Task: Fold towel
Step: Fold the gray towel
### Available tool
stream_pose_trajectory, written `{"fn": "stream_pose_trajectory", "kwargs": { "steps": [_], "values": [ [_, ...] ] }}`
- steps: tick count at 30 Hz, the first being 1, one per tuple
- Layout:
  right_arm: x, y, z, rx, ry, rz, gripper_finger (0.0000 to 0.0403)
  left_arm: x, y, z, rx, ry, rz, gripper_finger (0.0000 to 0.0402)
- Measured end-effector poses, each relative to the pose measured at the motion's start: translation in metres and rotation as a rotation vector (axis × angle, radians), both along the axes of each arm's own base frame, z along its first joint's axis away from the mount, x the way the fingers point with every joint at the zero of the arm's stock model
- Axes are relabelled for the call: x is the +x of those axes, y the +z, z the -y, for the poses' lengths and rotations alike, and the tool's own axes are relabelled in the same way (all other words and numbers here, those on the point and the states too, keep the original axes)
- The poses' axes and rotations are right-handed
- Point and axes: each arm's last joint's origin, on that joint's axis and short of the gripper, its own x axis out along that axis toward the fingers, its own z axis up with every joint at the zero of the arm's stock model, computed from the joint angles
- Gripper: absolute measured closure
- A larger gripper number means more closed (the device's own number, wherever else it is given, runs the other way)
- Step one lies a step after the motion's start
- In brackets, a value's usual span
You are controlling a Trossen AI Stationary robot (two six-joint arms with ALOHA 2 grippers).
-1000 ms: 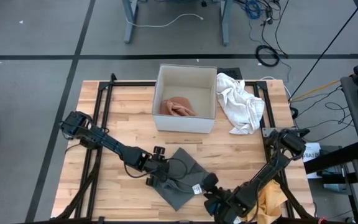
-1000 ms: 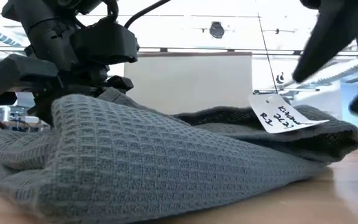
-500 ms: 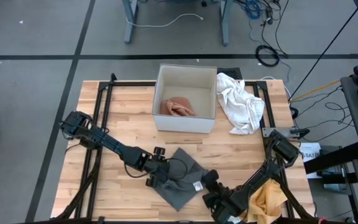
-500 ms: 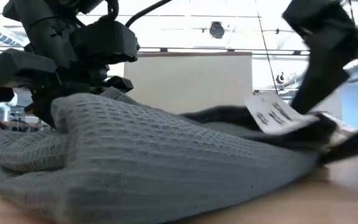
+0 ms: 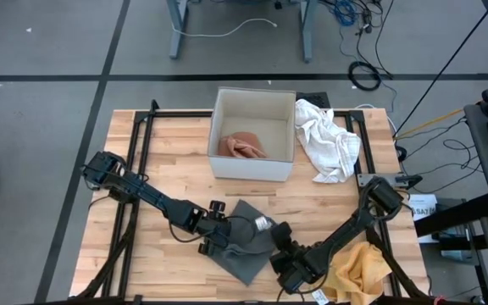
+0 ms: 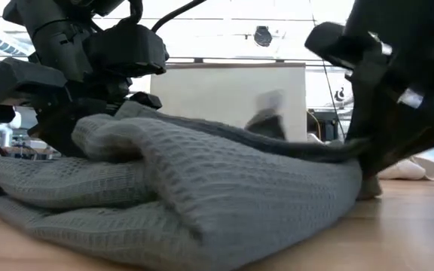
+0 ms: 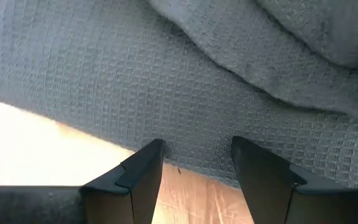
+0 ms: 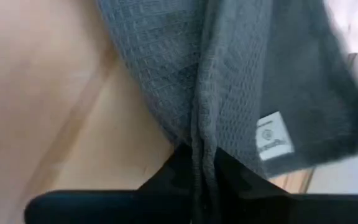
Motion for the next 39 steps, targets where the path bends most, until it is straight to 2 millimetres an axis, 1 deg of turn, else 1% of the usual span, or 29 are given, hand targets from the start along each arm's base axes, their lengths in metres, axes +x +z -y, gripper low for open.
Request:
{"fn": "stream_pose_trajectory", "kwargs": {
  "steps": [3, 7, 9, 13, 15, 17, 20, 23, 29, 32, 34, 36, 39],
  "values": [
    [-0.002, 0.016, 0.001, 0.047, -0.002, 0.017, 0.0366, 0.000, 0.000, 0.000, 0.000, 0.000, 0.000, 0.0200],
    [-0.005, 0.044, 0.004, 0.107, -0.003, 0.079, 0.0313, 0.000, 0.000, 0.000, 0.000, -0.001, 0.001, 0.0200],
    [-0.005, 0.053, 0.007, 0.127, -0.012, 0.103, 0.0285, 0.000, 0.000, 0.000, 0.000, -0.001, 0.001, 0.0200],
    [0.000, 0.056, 0.014, 0.163, -0.032, 0.088, 0.0242, 0.000, 0.000, 0.000, 0.000, -0.001, 0.001, 0.0200],
    [0.003, 0.052, 0.018, 0.192, -0.040, 0.066, 0.0232, 0.000, 0.000, 0.000, 0.000, 0.000, 0.001, 0.0200],
    [0.004, 0.047, 0.022, 0.195, -0.049, 0.049, 0.0232, 0.000, 0.000, 0.000, 0.000, -0.001, 0.001, 0.0200],
    [0.004, 0.041, 0.026, 0.191, -0.056, 0.044, 0.0242, 0.000, 0.000, 0.001, -0.001, -0.002, 0.001, 0.0200],
    [0.003, 0.039, 0.027, 0.184, -0.049, 0.036, 0.0265, 0.000, 0.000, 0.001, -0.001, -0.002, 0.001, 0.0200],
    [0.005, 0.038, 0.027, 0.162, -0.005, 0.045, 0.0335, 0.000, 0.000, 0.001, 0.003, -0.008, 0.001, 0.0200],
    [0.010, 0.039, 0.030, 0.118, 0.008, 0.088, 0.0376, 0.000, 0.000, 0.001, 0.004, -0.010, 0.001, 0.0200],
    [0.016, 0.040, 0.037, 0.064, -0.001, 0.115, 0.0395, 0.000, 0.000, 0.001, 0.004, -0.010, 0.001, 0.0200],
    [0.023, 0.041, 0.048, 0.025, -0.023, 0.134, 0.0397, 0.000, 0.000, 0.001, 0.004, -0.010, 0.002, 0.0200],
    [0.039, 0.043, 0.068, 0.029, -0.045, 0.154, 0.0397, 0.000, 0.000, 0.001, 0.004, -0.010, 0.001, 0.0200]
  ]
}}
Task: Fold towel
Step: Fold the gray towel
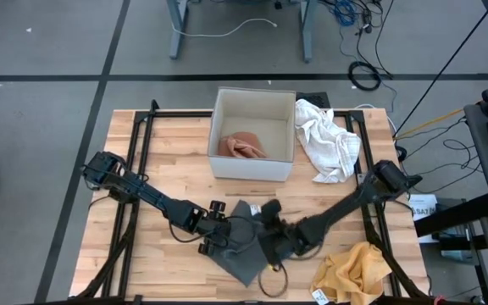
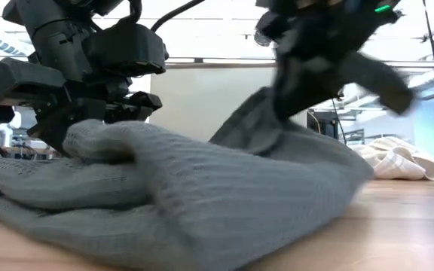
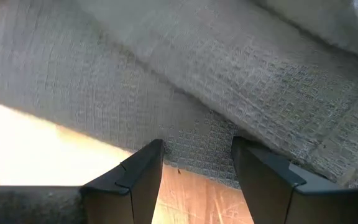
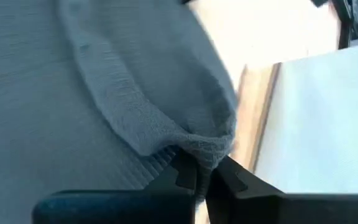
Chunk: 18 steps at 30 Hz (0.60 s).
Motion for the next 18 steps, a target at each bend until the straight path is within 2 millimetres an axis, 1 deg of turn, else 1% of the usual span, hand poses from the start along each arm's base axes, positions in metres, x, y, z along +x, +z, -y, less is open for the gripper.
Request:
{"fn": "stream_pose_trajectory", "kwargs": {
  "steps": [3, 7, 10, 12, 14, 16, 18],
  "values": [
    [0.014, 0.002, 0.017, -0.003, -0.005, 0.028, 0.0401, 0.000, 0.000, 0.000, 0.000, 0.000, 0.000, 0.0200],
    [0.022, 0.002, 0.040, -0.017, -0.052, 0.015, 0.0402, -0.001, 0.000, 0.002, 0.001, -0.008, 0.000, 0.0200],
    [0.028, -0.003, 0.060, 0.107, -0.065, -0.026, 0.0400, -0.001, 0.000, 0.003, 0.003, -0.014, 0.001, 0.0200],
    [0.031, -0.009, 0.069, 0.189, -0.059, -0.021, 0.0387, -0.001, 0.000, 0.003, 0.005, -0.017, 0.001, 0.0200],
    [0.034, -0.012, 0.071, 0.223, -0.052, 0.020, 0.0364, -0.001, 0.000, 0.003, 0.005, -0.017, 0.001, 0.0200],
    [0.035, -0.012, 0.070, 0.212, -0.060, 0.062, 0.0336, -0.001, 0.000, 0.003, 0.005, -0.017, 0.001, 0.0200],
    [0.037, -0.010, 0.071, 0.160, -0.090, 0.109, 0.0308, -0.002, 0.000, 0.004, 0.005, -0.022, 0.001, 0.0200]
  ]
}}
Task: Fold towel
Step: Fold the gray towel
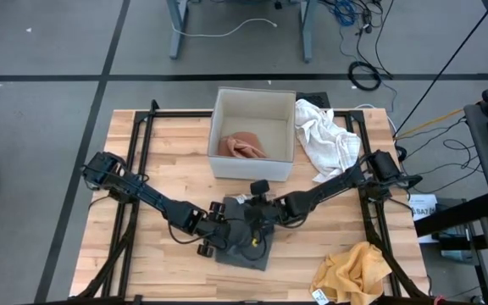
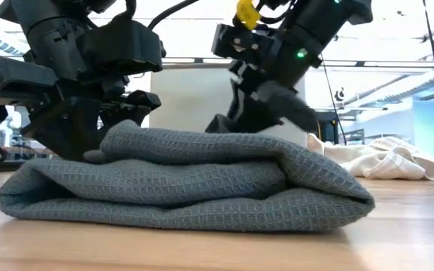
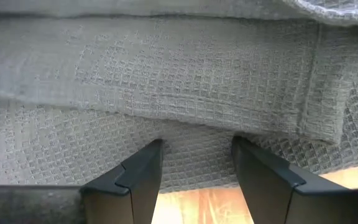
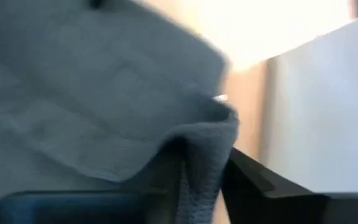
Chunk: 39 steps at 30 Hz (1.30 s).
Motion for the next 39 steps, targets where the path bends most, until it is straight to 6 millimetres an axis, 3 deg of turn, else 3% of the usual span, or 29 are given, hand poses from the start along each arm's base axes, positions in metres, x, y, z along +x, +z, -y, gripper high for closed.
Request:
{"fn": "stream_pose_trajectory", "kwargs": {
  "steps": [8, 12, 17, 27, 34, 39],
  "values": [
    [0.008, 0.006, 0.006, -0.056, -0.028, 0.092, 0.0242, -0.002, 0.000, 0.004, 0.003, -0.016, 0.001, 0.0200],
    [0.011, 0.006, 0.015, 0.014, -0.048, 0.098, 0.0235, -0.001, 0.001, 0.006, 0.000, -0.024, 0.013, 0.0200],
    [0.016, 0.011, 0.011, 0.096, -0.040, 0.179, 0.0234, -0.001, 0.001, 0.010, -0.005, -0.040, 0.030, 0.0200],
    [0.017, 0.011, 0.023, -0.006, -0.077, 0.167, 0.0234, -0.003, 0.002, 0.013, -0.008, -0.048, 0.033, 0.0200],
    [-0.006, 0.025, -0.002, -0.013, -0.081, 0.116, 0.0234, -0.009, 0.001, 0.019, 0.002, -0.059, 0.006, 0.0200],
    [-0.015, 0.033, -0.028, 0.329, -0.002, 0.104, 0.0234, -0.008, 0.010, 0.022, 0.072, -0.049, -0.021, 0.0200]
  ]
}}
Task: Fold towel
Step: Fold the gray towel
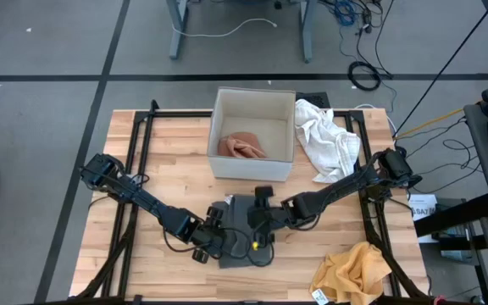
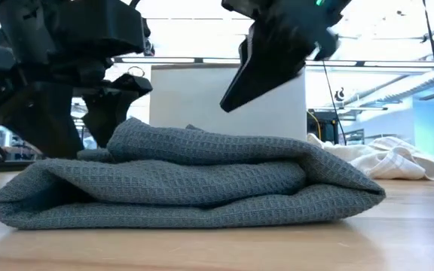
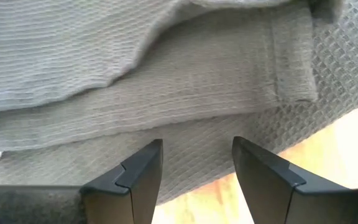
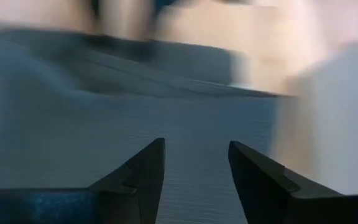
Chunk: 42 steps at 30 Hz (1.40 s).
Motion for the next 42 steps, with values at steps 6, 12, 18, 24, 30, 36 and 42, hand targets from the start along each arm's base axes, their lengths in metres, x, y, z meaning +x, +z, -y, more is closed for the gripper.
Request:
{"fn": "stream_pose_trajectory", "kwargs": {
  "steps": [6, 12, 18, 24, 30, 36, 42],
  "values": [
    [0.009, -0.021, -0.041, 0.239, 0.103, 0.068, 0.0234, 0.000, 0.002, 0.001, 0.003, 0.002, -0.006, 0.0200],
    [0.015, -0.039, -0.058, 0.229, 0.098, 0.136, 0.0234, 0.004, 0.002, -0.005, -0.009, 0.028, -0.008, 0.0200],
    [0.019, -0.032, -0.063, 0.244, 0.081, 0.246, 0.0234, 0.009, 0.002, -0.013, -0.038, 0.043, -0.009, 0.0200],
    [0.027, -0.054, -0.068, 0.274, 0.071, 0.259, 0.0234, 0.011, -0.002, -0.019, -0.030, 0.063, -0.026, 0.0200],
    [0.039, -0.066, -0.077, 0.221, 0.082, 0.260, 0.0234, 0.014, -0.011, -0.020, -0.024, 0.068, -0.046, 0.0200],
    [0.038, -0.072, -0.075, 0.098, 0.029, 0.209, 0.0257, 0.017, -0.012, -0.018, -0.031, 0.048, -0.017, 0.0200],
    [0.036, -0.074, -0.075, 0.124, 0.044, 0.173, 0.0298, 0.019, -0.012, -0.022, -0.038, 0.056, -0.014, 0.0200]
  ]
}}
